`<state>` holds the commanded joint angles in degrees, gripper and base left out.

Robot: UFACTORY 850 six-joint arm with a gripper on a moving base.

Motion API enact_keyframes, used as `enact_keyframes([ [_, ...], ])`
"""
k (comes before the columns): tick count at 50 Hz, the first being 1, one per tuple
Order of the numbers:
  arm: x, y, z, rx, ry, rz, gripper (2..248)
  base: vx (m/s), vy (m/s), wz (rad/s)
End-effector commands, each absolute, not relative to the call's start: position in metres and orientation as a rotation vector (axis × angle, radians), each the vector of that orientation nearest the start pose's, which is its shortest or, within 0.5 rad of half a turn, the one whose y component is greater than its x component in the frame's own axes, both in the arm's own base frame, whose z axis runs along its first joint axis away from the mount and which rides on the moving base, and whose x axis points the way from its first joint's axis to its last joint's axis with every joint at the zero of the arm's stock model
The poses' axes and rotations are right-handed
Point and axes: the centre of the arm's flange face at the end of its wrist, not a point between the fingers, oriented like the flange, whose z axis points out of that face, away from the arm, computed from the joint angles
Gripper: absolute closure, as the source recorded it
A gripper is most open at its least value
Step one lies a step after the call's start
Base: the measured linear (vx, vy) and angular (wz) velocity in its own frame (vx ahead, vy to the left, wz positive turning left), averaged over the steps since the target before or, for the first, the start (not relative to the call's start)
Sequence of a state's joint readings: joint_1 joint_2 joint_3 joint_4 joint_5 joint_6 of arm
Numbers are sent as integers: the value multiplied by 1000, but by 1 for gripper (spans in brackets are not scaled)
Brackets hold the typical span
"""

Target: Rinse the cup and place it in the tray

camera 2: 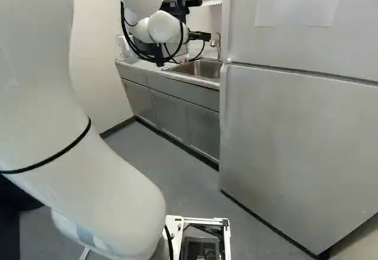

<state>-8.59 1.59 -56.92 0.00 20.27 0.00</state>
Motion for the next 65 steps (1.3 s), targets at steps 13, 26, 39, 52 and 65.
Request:
enact_keyframes([
  [13,513,-78,642,-2497,188,-2051,3,24,-5,-36],
  [26,513,-78,642,-2497,188,-2051,3,76,-1,-13],
  [39,513,-78,642,-2497,188,-2051,3,143,11,-25],
  [52,513,-78,642,-2497,188,-2051,3,167,45,-22],
  [65,513,-78,642,-2497,188,-2051,3,176,54,-21],
])
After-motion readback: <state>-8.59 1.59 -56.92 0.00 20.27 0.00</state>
